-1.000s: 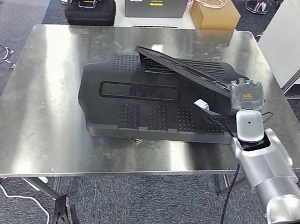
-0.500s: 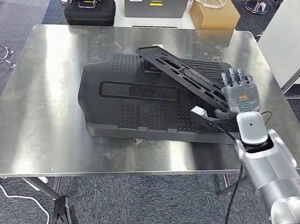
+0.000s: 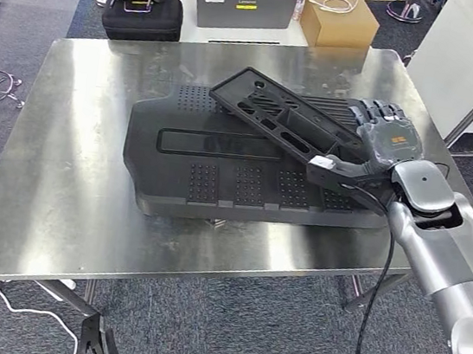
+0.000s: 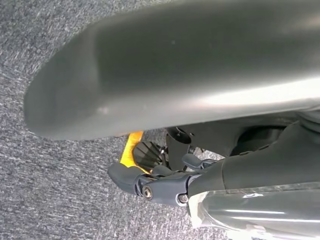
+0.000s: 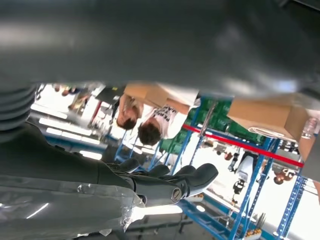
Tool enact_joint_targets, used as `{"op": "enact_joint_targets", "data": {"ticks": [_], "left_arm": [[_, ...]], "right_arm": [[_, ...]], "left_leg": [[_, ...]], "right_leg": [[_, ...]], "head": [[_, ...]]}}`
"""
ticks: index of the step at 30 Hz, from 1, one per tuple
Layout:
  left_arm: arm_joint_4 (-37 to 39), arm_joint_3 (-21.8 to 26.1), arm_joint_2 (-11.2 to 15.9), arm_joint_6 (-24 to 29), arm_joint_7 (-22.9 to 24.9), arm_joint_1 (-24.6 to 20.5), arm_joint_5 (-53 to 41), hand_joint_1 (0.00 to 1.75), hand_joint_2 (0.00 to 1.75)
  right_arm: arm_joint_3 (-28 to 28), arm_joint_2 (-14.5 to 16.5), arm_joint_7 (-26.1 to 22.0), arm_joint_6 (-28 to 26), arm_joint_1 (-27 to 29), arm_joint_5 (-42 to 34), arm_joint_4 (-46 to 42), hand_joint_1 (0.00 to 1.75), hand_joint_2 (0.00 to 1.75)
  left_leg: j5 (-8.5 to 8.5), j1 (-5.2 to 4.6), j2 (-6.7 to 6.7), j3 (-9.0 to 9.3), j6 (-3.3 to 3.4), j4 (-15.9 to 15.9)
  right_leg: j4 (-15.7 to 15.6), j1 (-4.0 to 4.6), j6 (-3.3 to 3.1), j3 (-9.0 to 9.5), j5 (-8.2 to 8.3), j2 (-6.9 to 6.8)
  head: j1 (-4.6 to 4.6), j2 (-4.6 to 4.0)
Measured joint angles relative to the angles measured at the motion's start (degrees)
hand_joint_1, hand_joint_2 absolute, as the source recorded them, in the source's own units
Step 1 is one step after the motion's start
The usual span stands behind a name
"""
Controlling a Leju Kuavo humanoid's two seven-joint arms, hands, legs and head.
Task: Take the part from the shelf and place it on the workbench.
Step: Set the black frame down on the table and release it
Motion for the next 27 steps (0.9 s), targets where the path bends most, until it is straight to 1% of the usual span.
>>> {"op": "enact_joint_targets", "data": {"ticks": [3,5,7,8,10,12,14,17,19,22,25,27], "left_arm": [[0.0,0.0,0.0,0.1,-0.3,0.2,0.0,0.00,0.00],[0.0,0.1,0.1,0.2,-0.6,0.3,0.0,0.00,0.00],[0.0,0.1,0.1,0.2,-0.7,0.5,0.0,0.00,0.00],[0.0,0.1,0.1,0.2,-0.8,0.6,0.0,0.00,0.00],[0.0,0.1,0.1,0.3,-0.8,0.7,0.0,0.00,0.00],[0.0,0.1,0.1,0.4,-0.9,0.7,0.0,0.00,0.00],[0.0,0.2,0.1,0.7,-1.1,0.7,0.0,0.00,0.00],[0.0,0.7,0.1,1.4,-1.6,0.9,0.0,0.00,0.00],[0.0,1.1,0.1,1.8,-1.8,1.1,0.0,0.00,0.00],[0.0,1.5,0.1,2.4,-1.4,1.4,0.0,0.00,0.00],[0.0,1.6,0.2,3.0,-1.6,1.9,0.0,0.00,0.00],[0.0,2.0,0.3,3.6,-1.8,2.1,0.0,0.00,0.00]], "right_arm": [[0.4,-1.7,-0.1,1.5,0.2,-2.4,-2.5,0.00,0.00],[0.6,-3.3,0.4,1.0,0.8,-4.1,-4.6,0.00,0.00],[0.3,-5.0,1.6,-1.9,2.3,-5.2,-7.5,0.00,0.00],[0.0,-5.8,2.4,-4.6,3.5,-5.4,-9.2,0.00,0.00],[-1.7,-7.5,4.0,-12.2,7.3,-5.0,-13.6,0.00,0.87],[-4.5,-8.7,4.7,-19.6,12.2,-3.9,-18.7,0.00,1.75],[-8.1,-9.3,4.1,-25.6,17.7,-3.5,-23.9,0.00,1.75],[-14.4,-9.2,0.5,-34.3,27.6,-7.2,-32.9,0.00,1.75],[-18.2,-8.7,-2.2,-37.9,33.9,-9.9,-38.4,0.00,1.75],[-23.7,-6.7,-7.6,-40.6,42.6,-13.5,-46.1,0.00,1.75],[-29.5,-2.7,-15.7,-41.3,50.4,-17.7,-53.2,0.00,1.75],[-32.8,-0.1,-19.9,-41.4,54.6,-19.9,-56.9,0.00,1.75]], "left_leg": [[0.00,0.00,0.00,0.00,0.00,0.0],[0.00,0.00,0.00,0.00,0.00,0.0],[0.00,0.00,-0.01,0.00,0.01,0.0],[-0.01,0.00,-0.02,0.00,0.01,0.0],[-0.01,0.01,-0.04,0.00,0.01,0.0],[-0.03,0.01,-0.05,-0.01,0.02,0.0],[-0.04,0.02,-0.07,-0.03,0.02,0.0],[-0.06,0.03,-0.23,-0.08,0.04,0.0],[-0.07,0.03,-0.31,-0.12,0.05,0.0],[-0.07,0.03,-0.33,-0.14,0.05,0.0],[-0.08,0.04,-0.33,-0.13,0.05,0.0],[-0.07,0.04,-0.32,-0.13,0.05,0.0]], "right_leg": [[0.0,0.00,0.00,0.00,0.00,0.00],[0.0,0.00,0.00,0.00,0.00,-0.01],[0.0,0.00,0.00,0.01,0.00,-0.02],[0.0,0.00,0.00,0.01,0.00,-0.03],[0.0,0.00,0.01,0.03,-0.01,-0.05],[-0.1,0.01,0.01,0.03,-0.01,-0.06],[-0.1,0.01,0.01,0.03,-0.02,-0.08],[-0.1,0.03,0.02,0.04,-0.05,-0.23],[-0.1,0.03,0.02,0.03,-0.05,-0.27],[-0.1,0.03,0.02,0.02,-0.07,-0.27],[-0.1,0.03,0.02,0.02,-0.07,-0.26],[-0.1,0.03,0.02,0.02,-0.07,-0.26]], "head": [[0.00,-0.01],[0.00,0.01],[0.00,0.01],[0.01,0.00],[0.01,0.00],[0.01,0.00],[0.00,0.01],[0.01,0.01],[0.01,0.02],[0.00,0.02],[-0.01,0.01],[-0.01,0.01]]}}
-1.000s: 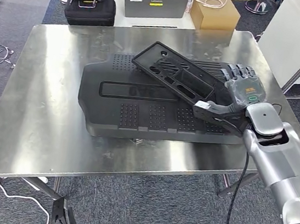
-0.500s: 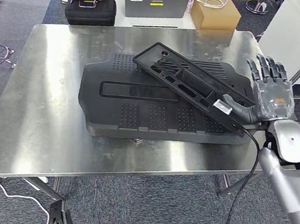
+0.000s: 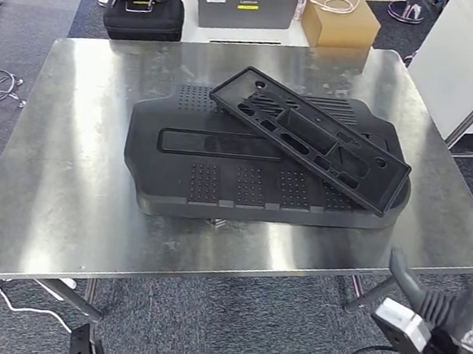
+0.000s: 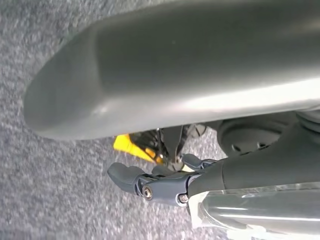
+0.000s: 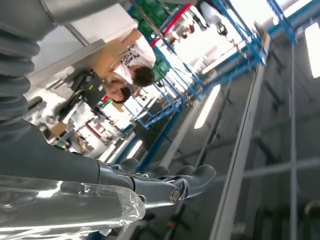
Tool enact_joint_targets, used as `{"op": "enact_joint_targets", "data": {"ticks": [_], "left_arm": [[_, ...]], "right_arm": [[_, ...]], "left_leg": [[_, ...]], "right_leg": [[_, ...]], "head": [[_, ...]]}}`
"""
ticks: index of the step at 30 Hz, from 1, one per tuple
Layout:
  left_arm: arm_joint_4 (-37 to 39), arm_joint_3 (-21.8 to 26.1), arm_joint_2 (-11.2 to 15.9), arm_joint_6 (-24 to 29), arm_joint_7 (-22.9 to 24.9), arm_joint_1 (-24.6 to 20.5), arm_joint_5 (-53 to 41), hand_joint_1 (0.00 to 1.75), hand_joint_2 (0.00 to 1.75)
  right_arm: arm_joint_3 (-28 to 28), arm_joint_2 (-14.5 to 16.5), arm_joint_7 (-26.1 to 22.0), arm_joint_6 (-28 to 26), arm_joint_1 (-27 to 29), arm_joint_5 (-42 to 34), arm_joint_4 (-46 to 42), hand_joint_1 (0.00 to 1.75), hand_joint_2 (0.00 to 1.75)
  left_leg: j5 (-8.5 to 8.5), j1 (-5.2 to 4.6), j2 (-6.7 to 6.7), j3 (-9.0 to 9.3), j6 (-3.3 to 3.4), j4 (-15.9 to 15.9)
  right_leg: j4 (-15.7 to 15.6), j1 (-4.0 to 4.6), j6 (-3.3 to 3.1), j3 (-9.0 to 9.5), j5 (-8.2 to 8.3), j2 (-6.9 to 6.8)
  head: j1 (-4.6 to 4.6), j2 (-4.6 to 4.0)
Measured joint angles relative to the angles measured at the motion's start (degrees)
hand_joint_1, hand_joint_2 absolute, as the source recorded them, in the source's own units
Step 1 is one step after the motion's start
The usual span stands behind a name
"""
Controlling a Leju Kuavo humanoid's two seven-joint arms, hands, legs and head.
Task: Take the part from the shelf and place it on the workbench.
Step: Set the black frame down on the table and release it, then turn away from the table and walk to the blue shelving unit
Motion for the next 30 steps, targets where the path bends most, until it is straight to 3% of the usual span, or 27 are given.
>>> {"op": "enact_joint_targets", "data": {"ticks": [8,11,13,15,16,17,18,19,21,23,26,28,30], "left_arm": [[0.0,1.7,0.2,2.1,-0.7,0.6,0.0,0.00,0.00],[0.0,2.2,0.2,2.6,-0.8,0.8,0.0,0.00,0.00],[0.0,2.3,0.2,2.8,-0.9,0.9,0.0,0.00,0.00],[0.0,2.4,0.2,2.9,-1.0,1.1,0.0,0.00,0.00],[0.0,2.5,0.3,3.0,-1.0,1.2,0.0,0.00,0.00],[0.0,2.6,0.3,3.1,-1.0,1.3,0.0,0.00,0.00],[0.0,2.7,0.3,3.2,-1.0,1.4,0.0,0.00,0.00],[0.0,2.9,0.3,3.3,-1.0,1.5,0.0,0.00,0.00],[0.0,3.2,0.3,3.3,-0.9,1.5,0.0,0.00,0.00],[0.0,3.3,0.4,3.4,-0.9,1.5,0.0,0.00,0.00],[0.0,3.5,0.4,3.4,-0.9,1.7,0.0,0.00,0.00],[0.0,3.6,0.5,3.4,-0.9,1.7,0.0,0.00,0.00],[0.0,3.7,0.5,3.4,-0.9,1.7,0.0,0.00,0.00]], "right_arm": [[-7.3,8.5,-8.6,-0.1,11.5,-5.5,-9.3,0.00,1.75],[-8.6,10.7,-10.0,-0.1,14.2,-6.4,-11.5,0.00,1.75],[-9.5,11.8,-10.8,-0.1,15.6,-7.0,-12.4,0.00,1.75],[-10.2,12.7,-11.5,-0.2,17.0,-7.7,-12.8,0.00,1.75],[-10.6,13.0,-11.8,-0.1,17.7,-8.1,-12.9,0.00,1.75],[-10.9,13.4,-11.9,-0.1,18.2,-8.4,-13.0,0.00,1.75],[-11.2,13.6,-12.0,-0.1,18.6,-8.7,-13.0,0.00,1.75],[-11.5,13.8,-12.0,-0.1,19.0,-9.0,-13.0,0.00,1.75],[-11.9,14.1,-12.0,-0.1,19.5,-9.3,-13.1,0.00,1.75],[-12.1,14.4,-11.7,-0.1,19.9,-9.4,-13.2,0.00,1.75],[-12.6,14.6,-10.9,-0.1,20.5,-9.3,-13.3,0.00,1.75],[-12.7,14.8,-10.6,-0.1,20.7,-9.2,-13.2,0.00,1.75],[-12.7,14.9,-10.3,-0.1,20.9,-9.3,-13.0,0.00,1.75]], "left_leg": [[-0.12,-0.26,0.01,-0.06,0.42,0.4],[0.62,-0.05,0.17,0.19,1.15,-0.3],[1.24,0.34,0.43,0.38,1.65,-1.1],[1.43,0.40,0.59,0.31,1.76,-1.2],[1.48,0.40,0.65,0.26,1.71,-1.2],[1.56,0.42,0.71,0.22,1.62,-1.2],[1.65,0.47,0.76,0.18,1.49,-1.1],[1.72,0.55,0.78,0.15,1.34,-1.1],[1.87,0.60,0.75,0.01,0.85,-0.9],[2.21,0.52,0.68,-0.23,0.08,-0.8],[2.36,0.75,0.58,-0.70,-1.03,-0.6],[-0.70,0.93,0.53,-1.82,-1.38,2.1],[-6.05,0.98,0.54,-4.07,-1.48,9.1]], "right_leg": [[-0.2,-0.33,0.29,0.10,0.18,0.04],[-0.1,-0.36,0.88,0.17,-0.06,0.10],[3.1,-0.33,1.19,-0.85,-2.91,0.13],[10.1,-0.52,1.59,-3.25,-7.16,0.11],[13.3,-0.65,1.82,-4.24,-8.47,0.11],[14.8,-0.77,2.03,-4.50,-8.72,0.10],[14.1,-0.90,2.22,-3.69,-7.82,0.08],[11.1,-1.06,2.42,-1.80,-6.07,0.07],[2.7,-1.26,2.55,2.91,-2.90,0.19],[-1.5,-1.08,1.98,4.90,-1.82,0.56],[-1.7,-0.75,0.48,4.17,-1.16,0.62],[-1.8,-0.76,-0.79,3.32,-0.35,0.33],[-1.8,-0.54,-1.57,2.10,0.51,0.10]], "head": [[-0.02,-0.01],[-0.02,0.01],[0.04,0.00],[0.09,0.00],[0.10,0.00],[0.09,0.00],[0.09,0.01],[0.09,0.00],[0.09,0.00],[0.00,0.00],[-0.07,-0.01],[-0.10,-0.01],[-0.13,0.00]]}}
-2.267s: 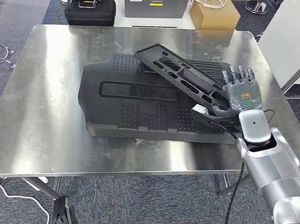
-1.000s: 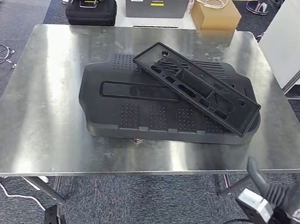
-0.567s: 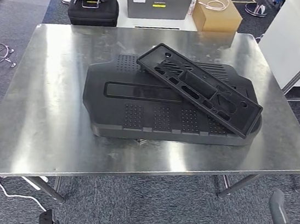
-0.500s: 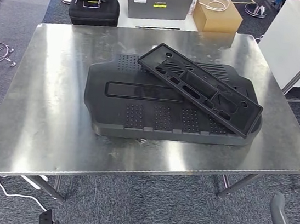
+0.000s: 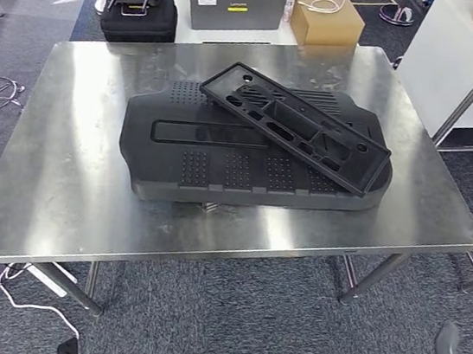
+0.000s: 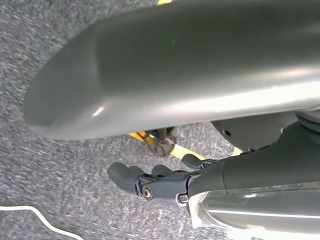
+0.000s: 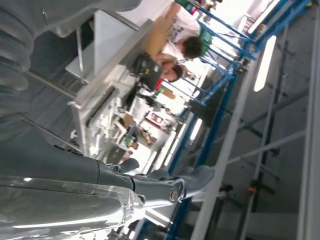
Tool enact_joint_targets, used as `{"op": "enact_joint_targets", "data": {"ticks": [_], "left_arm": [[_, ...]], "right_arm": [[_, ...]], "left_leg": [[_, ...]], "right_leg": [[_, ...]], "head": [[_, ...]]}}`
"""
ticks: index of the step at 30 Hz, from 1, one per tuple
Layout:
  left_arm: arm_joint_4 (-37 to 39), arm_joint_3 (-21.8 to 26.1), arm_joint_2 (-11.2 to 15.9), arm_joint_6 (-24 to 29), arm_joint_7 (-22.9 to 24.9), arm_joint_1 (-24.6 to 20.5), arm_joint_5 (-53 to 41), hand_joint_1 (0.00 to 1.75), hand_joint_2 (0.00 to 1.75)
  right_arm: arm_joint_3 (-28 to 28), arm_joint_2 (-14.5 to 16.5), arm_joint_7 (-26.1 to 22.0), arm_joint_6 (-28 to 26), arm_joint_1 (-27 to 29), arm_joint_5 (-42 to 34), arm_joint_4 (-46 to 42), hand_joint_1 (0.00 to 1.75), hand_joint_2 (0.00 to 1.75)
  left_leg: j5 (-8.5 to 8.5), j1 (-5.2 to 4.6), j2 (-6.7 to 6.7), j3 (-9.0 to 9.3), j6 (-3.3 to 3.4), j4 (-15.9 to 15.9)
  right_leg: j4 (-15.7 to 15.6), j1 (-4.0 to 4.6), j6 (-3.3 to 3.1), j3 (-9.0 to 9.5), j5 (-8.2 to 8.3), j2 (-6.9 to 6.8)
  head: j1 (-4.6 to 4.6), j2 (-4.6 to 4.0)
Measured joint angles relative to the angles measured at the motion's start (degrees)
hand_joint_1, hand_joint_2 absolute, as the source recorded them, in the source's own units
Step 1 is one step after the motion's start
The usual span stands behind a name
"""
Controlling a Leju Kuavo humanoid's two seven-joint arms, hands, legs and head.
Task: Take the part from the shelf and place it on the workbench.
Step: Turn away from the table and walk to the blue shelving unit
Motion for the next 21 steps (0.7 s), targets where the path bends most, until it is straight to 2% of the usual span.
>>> {"op": "enact_joint_targets", "data": {"ticks": [1,2,3,4,6,7,8,9,11,12,13,14,15,16,17,18,19,20,21], "left_arm": [[0.0,0.0,0.0,0.0,0.0,0.0,0.0,0.00,0.00],[0.0,0.0,0.0,0.0,0.0,0.0,0.0,0.00,0.00],[0.0,0.0,0.0,0.0,-0.1,0.0,0.0,0.00,0.00],[0.0,0.0,0.1,0.0,-0.1,0.0,0.0,0.00,0.00],[0.0,0.1,0.1,-0.1,-0.2,0.0,0.0,0.00,0.00],[0.0,0.1,0.1,-0.1,-0.2,0.0,0.0,0.00,0.00],[0.0,0.1,0.1,-0.1,-0.3,0.0,0.0,0.00,0.00],[0.0,0.1,0.1,-0.2,-0.3,0.0,0.0,0.00,0.00],[0.0,0.1,0.1,-0.2,-0.3,0.2,0.0,0.00,0.00],[0.0,0.1,0.1,-0.2,-0.3,0.2,0.0,0.00,0.00],[0.0,0.1,0.1,-0.2,-0.3,0.2,0.0,0.00,0.00],[0.0,0.1,0.0,-0.2,-0.3,0.2,0.0,0.00,0.00],[0.0,0.1,0.0,-0.2,-0.4,0.2,0.0,0.00,0.00],[0.0,0.1,0.0,-0.2,-0.4,0.2,0.0,0.00,0.00],[0.0,0.1,0.0,-0.2,-0.5,0.2,0.0,0.00,0.00],[0.0,0.1,0.0,-0.2,-0.5,0.2,0.0,0.00,0.00],[0.0,0.1,0.0,-0.2,-0.4,0.2,0.0,0.00,0.00],[0.0,0.1,0.0,-0.2,-0.4,0.2,0.0,0.00,0.00],[0.0,0.1,0.0,-0.3,-0.4,0.2,0.0,0.00,0.00]], "right_arm": [[0.0,0.0,0.2,0.0,0.1,-0.2,0.2,0.00,1.75],[0.0,0.0,0.4,0.0,0.1,-0.4,0.4,0.00,1.75],[0.0,0.0,0.6,0.0,0.1,-0.6,0.6,0.00,1.75],[0.0,0.0,0.9,0.0,0.1,-1.0,0.8,0.00,1.75],[0.1,-0.1,1.5,0.0,0.2,-1.7,1.1,0.00,1.75],[0.1,-0.2,1.8,0.0,0.2,-2.1,1.2,0.00,1.75],[0.2,-0.3,1.9,0.0,0.2,-2.3,1.2,0.00,1.75],[0.2,-0.4,2.0,0.0,0.2,-2.4,1.3,0.00,1.75],[0.2,-0.7,2.1,0.0,0.2,-2.6,1.4,0.00,1.75],[0.2,-0.8,2.2,0.0,0.2,-2.6,1.4,0.00,1.75],[0.2,-1.0,2.2,0.0,0.3,-2.6,1.5,0.00,1.75],[0.3,-1.1,2.3,0.0,0.3,-2.6,1.6,0.00,1.75],[0.3,-1.3,2.5,0.0,0.3,-2.6,1.8,0.00,1.75],[0.3,-1.4,2.7,0.0,0.3,-2.6,1.9,0.00,1.75],[0.3,-1.6,2.8,0.0,0.3,-2.6,2.1,0.00,1.75],[0.3,-1.7,3.0,0.0,0.3,-2.6,2.2,0.00,1.75],[0.3,-1.9,3.3,0.0,0.3,-2.6,2.4,0.00,1.75],[0.4,-2.0,3.7,0.0,0.2,-2.5,2.5,0.00,1.75],[0.5,-2.2,4.3,0.2,0.1,-2.6,2.7,0.00,1.75]], "left_leg": [[-1.92,-0.01,0.00,-0.96,0.00,3.7],[-2.73,-0.03,0.00,-1.24,0.04,6.1],[-2.32,-0.05,0.00,-0.56,0.13,6.5],[-0.98,-0.07,0.00,1.14,0.25,4.7],[1.95,-0.13,0.00,6.67,0.58,-3.5],[2.67,-0.19,0.00,9.08,0.76,-7.4],[2.90,-0.29,-0.01,10.62,0.92,-10.1],[2.83,-0.44,-0.02,11.16,1.06,-11.3],[3.23,-0.59,0.09,10.69,1.62,-11.6],[3.69,-0.60,0.21,10.32,2.07,-11.6],[4.26,-0.59,0.34,9.83,2.54,-11.7],[4.83,-0.61,0.48,9.24,2.92,-11.7],[5.39,-0.75,0.53,8.57,3.20,-11.7],[5.94,-0.92,0.60,7.86,3.38,-11.6],[6.49,-1.11,0.65,7.14,3.49,-11.6],[7.03,-1.31,0.69,6.41,3.58,-11.5],[7.56,-1.51,0.69,5.71,3.63,-11.5],[8.05,-1.69,0.67,5.11,3.64,-11.5],[8.50,-1.82,0.65,4.64,3.61,-11.5]], "right_leg": [[0.0,0.17,-0.16,-0.67,0.45,-0.09],[0.1,0.30,-0.19,-1.34,0.92,-0.17],[0.1,0.40,-0.15,-1.99,1.34,-0.22],[0.3,0.44,-0.05,-2.56,1.72,-0.24],[0.7,0.51,0.34,-3.54,2.32,-0.22],[0.9,0.55,0.65,-3.93,2.65,-0.22],[1.1,0.59,1.00,-4.23,2.98,-0.22],[1.2,0.61,1.40,-4.45,3.36,-0.24],[1.3,0.39,2.17,-4.71,3.78,-0.24],[1.8,0.28,2.48,-4.98,2.92,-0.23],[3.3,0.18,2.70,-5.48,1.06,-0.22],[5.9,0.11,2.86,-6.24,-1.65,-0.21],[9.4,0.11,3.01,-7.10,-4.50,-0.23],[13.0,0.11,3.12,-7.81,-6.65,-0.23],[15.8,0.12,3.18,-7.99,-7.57,-0.23],[16.8,0.14,3.14,-7.35,-7.23,-0.23],[15.7,0.20,2.98,-5.69,-5.90,-0.22],[12.6,0.31,2.65,-3.08,-4.24,-0.19],[8.2,0.52,2.16,0.12,-3.06,-0.12]], "head": [[0.00,0.01],[0.01,0.01],[0.02,0.00],[0.02,0.00],[0.01,0.00],[0.02,0.00],[0.04,-0.01],[0.06,-0.01],[0.10,-0.01],[0.14,0.00],[0.16,0.00],[0.18,0.00],[0.20,0.00],[0.18,0.00],[0.18,0.00],[0.18,0.01],[0.18,0.00],[0.17,-0.01],[0.16,-0.01]]}}
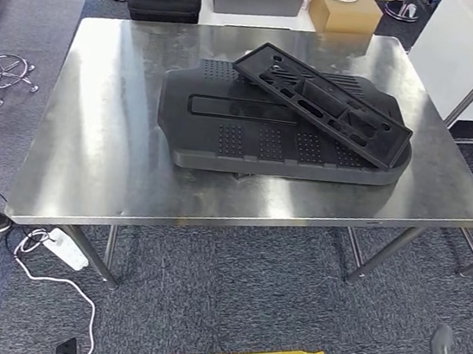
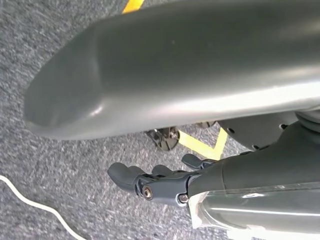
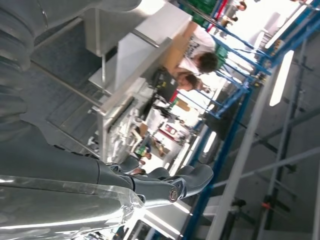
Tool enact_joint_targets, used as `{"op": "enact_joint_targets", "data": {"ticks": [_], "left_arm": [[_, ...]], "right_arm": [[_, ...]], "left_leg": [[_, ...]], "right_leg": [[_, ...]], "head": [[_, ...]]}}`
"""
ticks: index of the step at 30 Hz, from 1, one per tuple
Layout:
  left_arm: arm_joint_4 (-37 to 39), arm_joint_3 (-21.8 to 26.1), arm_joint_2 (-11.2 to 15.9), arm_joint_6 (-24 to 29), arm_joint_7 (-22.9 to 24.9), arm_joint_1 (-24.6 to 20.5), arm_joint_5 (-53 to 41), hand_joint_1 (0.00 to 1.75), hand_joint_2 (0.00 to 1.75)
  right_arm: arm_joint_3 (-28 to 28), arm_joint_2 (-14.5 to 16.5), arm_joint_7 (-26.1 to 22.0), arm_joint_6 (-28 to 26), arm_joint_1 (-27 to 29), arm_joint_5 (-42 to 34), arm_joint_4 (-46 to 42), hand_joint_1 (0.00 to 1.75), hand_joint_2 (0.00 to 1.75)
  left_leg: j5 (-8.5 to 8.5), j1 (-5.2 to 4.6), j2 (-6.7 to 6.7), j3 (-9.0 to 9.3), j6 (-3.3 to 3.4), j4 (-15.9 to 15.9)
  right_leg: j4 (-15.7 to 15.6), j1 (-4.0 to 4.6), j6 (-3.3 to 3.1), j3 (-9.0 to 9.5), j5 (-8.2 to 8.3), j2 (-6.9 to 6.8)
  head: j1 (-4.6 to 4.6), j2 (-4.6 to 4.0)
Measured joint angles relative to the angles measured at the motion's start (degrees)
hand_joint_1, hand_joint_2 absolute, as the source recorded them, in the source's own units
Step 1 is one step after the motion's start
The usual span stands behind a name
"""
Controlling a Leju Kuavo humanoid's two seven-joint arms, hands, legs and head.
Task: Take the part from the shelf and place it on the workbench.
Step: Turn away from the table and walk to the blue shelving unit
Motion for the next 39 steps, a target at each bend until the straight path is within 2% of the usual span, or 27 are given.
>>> {"op": "enact_joint_targets", "data": {"ticks": [1,2,3,5,6,7,8,10,11,12,13,15,16,17,18,21,23,25,26,27,28,29,31,33,36,37,39], "left_arm": [[0.0,0.0,0.0,-0.1,0.0,0.0,0.0,0.00,0.00],[0.0,0.0,-0.1,-0.1,0.0,0.0,0.0,0.00,0.00],[0.0,0.0,-0.1,-0.3,0.0,0.0,0.0,0.00,0.00],[0.0,0.0,-0.1,-0.4,0.0,0.0,0.0,0.00,0.00],[0.0,0.0,0.0,-0.4,0.1,0.0,0.0,0.00,0.00],[0.0,0.0,0.0,-0.4,0.1,0.0,0.0,0.00,0.00],[0.0,0.0,0.0,-0.4,0.1,0.0,0.0,0.00,0.00],[0.0,0.0,0.1,-0.4,0.1,0.0,0.0,0.00,0.00],[0.0,0.0,0.1,-0.4,0.1,0.0,0.0,0.00,0.00],[0.0,0.0,0.1,-0.4,0.1,0.0,0.0,0.00,0.00],[0.0,0.0,0.2,-0.4,0.1,0.0,0.0,0.00,0.00],[0.0,0.0,0.2,-0.4,0.1,-0.1,0.0,0.00,0.00],[0.0,0.0,0.2,-0.4,0.1,-0.1,0.0,0.00,0.00],[0.0,0.0,0.2,-0.4,0.0,-0.2,0.0,0.00,0.00],[0.0,0.0,0.2,-0.4,-0.1,-0.3,0.0,0.00,0.00],[0.0,0.0,0.1,-0.5,-0.4,-0.2,0.0,0.00,0.00],[0.0,0.0,0.1,-0.4,-0.4,-0.2,0.0,0.00,0.00],[0.0,0.0,0.1,-0.4,-0.4,-0.1,0.0,0.00,0.00],[0.0,0.0,0.1,-0.4,-0.4,-0.1,0.0,0.00,0.00],[0.0,0.0,0.1,-0.4,-0.4,0.0,0.0,0.00,0.00],[0.0,0.1,0.1,-0.3,-0.4,0.0,0.0,0.00,0.00],[0.0,0.1,0.1,-0.3,-0.4,0.1,0.0,0.00,0.00],[0.0,0.1,0.0,-0.3,-0.4,0.1,0.0,0.00,0.00],[0.0,0.2,-0.1,-0.2,-0.4,0.1,0.0,0.00,0.00],[0.0,0.4,-0.1,-0.1,-0.4,0.1,0.0,0.00,0.00],[0.0,0.5,0.0,0.0,-0.3,0.1,0.0,0.00,0.00],[0.0,0.8,0.0,0.2,-0.3,0.1,0.0,0.00,0.00]], "right_arm": [[0.1,-0.2,0.7,0.3,-0.2,-0.2,0.2,0.00,1.75],[0.2,-0.5,1.5,0.8,-0.3,-0.7,0.4,0.00,1.31],[0.2,-0.8,2.0,1.4,-0.5,-1.6,0.8,0.00,0.87],[0.2,-1.2,2.5,2.4,-0.6,-3.4,1.7,0.00,0.00],[0.2,-1.4,2.5,2.9,-0.8,-4.2,2.3,0.00,0.00],[0.2,-1.5,2.5,3.3,-1.0,-5.0,2.8,0.00,0.00],[0.2,-1.6,2.5,3.7,-1.1,-5.6,3.3,0.00,0.00],[0.1,-1.7,2.5,4.3,-1.4,-6.7,4.3,0.00,0.00],[0.1,-1.7,2.5,4.4,-1.4,-6.9,4.8,0.00,0.00],[0.1,-1.8,2.4,4.5,-1.4,-7.0,5.2,0.00,0.00],[0.0,-1.9,2.4,4.7,-1.4,-7.2,5.6,0.00,0.00],[-0.3,-2.0,2.4,5.3,-1.5,-7.8,6.2,0.00,0.00],[-0.6,-2.0,2.4,5.9,-1.6,-8.4,6.6,0.00,0.00],[-1.0,-2.0,2.4,6.6,-1.7,-9.0,6.9,0.00,0.00],[-1.5,-2.0,2.3,7.2,-1.7,-9.7,7.4,0.00,0.00],[-3.2,-1.9,1.6,8.8,-1.9,-11.6,9.4,0.00,0.00],[-4.2,-1.9,1.4,9.4,-1.9,-12.3,10.6,0.00,0.00],[-5.2,-1.7,1.3,10.0,-2.0,-12.8,11.9,0.00,0.00],[-5.8,-1.6,1.2,10.5,-2.0,-13.0,12.6,0.00,0.00],[-6.5,-1.4,1.1,11.2,-2.1,-13.2,13.4,0.00,0.00],[-7.1,-1.1,1.1,11.9,-2.2,-13.4,14.2,0.00,0.00],[-7.9,-0.8,1.0,12.8,-2.3,-13.6,15.1,0.00,0.00],[-9.6,-0.1,0.8,14.3,-3.0,-14.0,17.3,0.00,0.00],[-11.7,0.5,0.4,15.7,-4.3,-14.2,20.5,0.00,0.00],[-16.1,1.1,-0.4,17.2,-6.1,-14.1,27.4,0.00,0.00],[-17.7,1.2,-0.8,17.7,-6.8,-14.0,30.1,0.00,0.00],[-20.9,1.4,-1.8,18.4,-8.7,-13.6,36.2,0.00,0.00]], "left_leg": [[0.43,-0.13,-0.02,-0.34,-0.12,0.0],[0.85,-0.16,-0.02,-0.62,-0.33,0.1],[1.27,-0.08,0.00,-0.87,-0.62,0.1],[1.88,0.14,-0.01,-1.34,-1.28,0.1],[1.34,0.23,-0.08,-1.70,-1.57,0.5],[-0.21,0.28,-0.16,-2.25,-1.83,1.7],[-2.71,0.38,-0.24,-3.08,-2.06,3.9],[-8.11,0.66,-0.28,-5.02,-2.55,11.2],[-9.42,0.83,-0.28,-5.58,-2.77,14.6],[-9.37,1.00,-0.28,-5.48,-2.97,16.5],[-8.14,1.19,-0.27,-4.47,-3.15,16.4],[-5.21,1.67,-0.27,0.28,-3.55,10.5],[-4.84,1.78,-0.30,3.07,-3.64,6.3],[-5.19,1.81,-0.33,5.11,-3.51,3.0],[-5.84,1.72,-0.36,6.21,-3.22,1.0],[-5.51,1.39,-0.31,5.92,-1.54,0.1],[-4.52,1.38,-0.15,5.13,-0.48,0.0],[-3.64,1.17,0.17,4.03,0.06,0.1],[-3.24,1.02,0.38,3.49,0.18,0.1],[-2.91,0.86,0.66,3.01,0.25,0.1],[-2.64,0.70,0.95,2.63,0.27,0.1],[-2.45,0.56,1.29,2.39,0.26,0.1],[-2.24,0.27,2.08,2.22,0.13,0.2],[-2.08,0.11,3.04,2.12,-0.20,0.3],[-2.11,0.21,4.08,1.92,-0.89,0.6],[-2.91,0.28,3.48,1.38,-1.15,1.6],[-6.41,0.52,1.42,-1.16,-1.60,6.9]], "right_leg": [[-4.7,0.21,-0.53,3.07,0.49,0.04],[-8.3,0.47,-0.97,5.26,0.47,0.09],[-10.5,0.72,-1.32,6.45,0.22,0.12],[-11.7,0.89,-1.82,6.45,0.73,-0.01],[-11.9,0.81,-2.17,6.03,1.32,-0.15],[-12.1,0.68,-2.51,5.47,2.00,-0.30],[-12.2,0.52,-2.75,4.74,2.68,-0.46],[-11.9,0.55,-2.90,2.94,3.86,-0.59],[-11.6,0.53,-2.81,1.96,4.41,-0.65],[-11.2,0.49,-2.67,0.92,4.88,-0.71],[-10.7,0.41,-2.48,-0.18,5.27,-0.75],[-9.2,0.19,-1.94,-2.40,5.83,-0.75],[-8.3,0.16,-1.65,-3.40,6.01,-0.72],[-7.6,0.17,-1.33,-4.15,6.19,-0.69],[-7.2,0.22,-0.99,-4.63,6.43,-0.68],[-6.9,-0.07,0.15,-5.11,6.99,-0.67],[-3.8,-0.31,0.69,-6.35,4.22,-0.63],[3.5,-0.34,1.04,-8.87,-0.63,-0.60],[7.0,-0.34,1.12,-9.82,-2.35,-0.60],[8.8,-0.33,1.12,-9.91,-3.13,-0.60],[8.4,-0.30,1.01,-8.82,-2.87,-0.64],[5.5,-0.24,0.78,-6.53,-1.72,-0.74],[-3.6,0.28,-0.19,-0.52,0.92,-2.26],[-9.1,0.94,-1.07,2.53,1.88,-3.63],[-10.0,1.13,-1.71,2.35,2.34,-2.79],[-10.3,0.98,-2.03,2.20,2.73,-2.38],[-10.7,0.63,-2.51,1.71,3.48,-1.50]], "head": [[-0.03,0.00],[-0.05,0.01],[-0.06,0.01],[-0.03,0.01],[-0.03,0.01],[-0.07,0.01],[-0.11,0.01],[-0.18,0.01],[-0.18,0.01],[-0.19,0.01],[-0.19,0.01],[-0.22,0.01],[-0.22,0.01],[-0.22,0.02],[-0.21,0.02],[-0.15,0.02],[-0.11,0.01],[-0.07,0.01],[-0.07,0.01],[-0.08,0.01],[-0.08,0.01],[-0.09,0.01],[-0.09,0.00],[-0.15,0.01],[-0.16,0.02],[-0.16,0.01],[-0.25,0.01]]}}
